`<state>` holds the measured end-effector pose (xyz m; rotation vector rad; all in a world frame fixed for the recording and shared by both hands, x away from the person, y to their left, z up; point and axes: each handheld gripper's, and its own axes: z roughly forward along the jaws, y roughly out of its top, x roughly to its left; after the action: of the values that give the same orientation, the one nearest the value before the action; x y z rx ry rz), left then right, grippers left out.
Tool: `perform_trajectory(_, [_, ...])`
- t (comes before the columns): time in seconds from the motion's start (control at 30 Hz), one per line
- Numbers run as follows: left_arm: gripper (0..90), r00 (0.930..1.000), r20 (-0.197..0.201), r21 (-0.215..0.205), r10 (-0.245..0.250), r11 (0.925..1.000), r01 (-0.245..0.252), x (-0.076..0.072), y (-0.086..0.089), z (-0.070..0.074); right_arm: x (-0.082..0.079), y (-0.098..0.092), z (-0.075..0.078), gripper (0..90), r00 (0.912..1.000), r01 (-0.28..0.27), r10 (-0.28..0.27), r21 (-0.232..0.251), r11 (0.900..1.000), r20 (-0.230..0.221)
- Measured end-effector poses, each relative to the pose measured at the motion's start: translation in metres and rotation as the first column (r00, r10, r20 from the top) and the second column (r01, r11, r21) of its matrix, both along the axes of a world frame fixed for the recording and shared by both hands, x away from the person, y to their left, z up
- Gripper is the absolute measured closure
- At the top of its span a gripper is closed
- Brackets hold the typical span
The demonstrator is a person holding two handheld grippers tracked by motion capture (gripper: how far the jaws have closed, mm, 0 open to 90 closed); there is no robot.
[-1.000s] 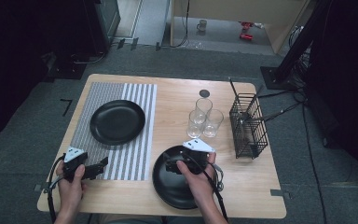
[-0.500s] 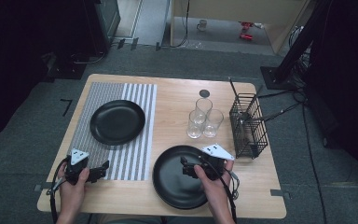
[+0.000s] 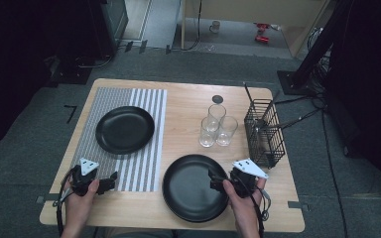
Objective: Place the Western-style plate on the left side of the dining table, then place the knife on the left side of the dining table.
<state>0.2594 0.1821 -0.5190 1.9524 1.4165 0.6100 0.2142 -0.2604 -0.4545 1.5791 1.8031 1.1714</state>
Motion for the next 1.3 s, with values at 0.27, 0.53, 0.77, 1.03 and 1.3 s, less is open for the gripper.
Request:
perform_trajectory(0.27, [9.6, 1.0, 0.0, 0.0, 0.0, 1.0, 0.0, 0.0, 0.0, 0.0, -0.008, -0.023, 0.01, 0.0, 0.9982, 0.056, -0.057, 0.015, 0.998, 0.017])
perform_trajectory(0.53, [9.6, 1.0, -0.001, 0.002, -0.001, 1.0, 0.001, 0.0, 0.0, 0.0, -0.013, -0.045, 0.02, 0.0, 0.992, 0.119, -0.119, 0.001, 0.993, 0.043])
perform_trajectory(0.77, [9.6, 1.0, 0.0, 0.0, 0.0, 1.0, 0.0, 0.0, 0.0, 0.0, -0.013, -0.058, 0.031, 0.0, 0.988, 0.138, -0.136, -0.021, 0.99, 0.073])
perform_trajectory(1.03, [9.6, 1.0, 0.0, 0.001, 0.0, 1.0, 0.0, 0.0, 0.0, 0.0, -0.009, -0.076, 0.043, 0.0, 0.983, 0.166, -0.164, -0.018, 0.986, 0.083])
perform_trajectory(1.3, [9.6, 1.0, 0.0, 0.0, 0.0, 1.0, 0.0, 0.0, 0.0, 0.0, 0.0, -0.089, 0.05, 1.4, 0.9777, 0.197, -0.191, -0.063, 0.978, 0.086])
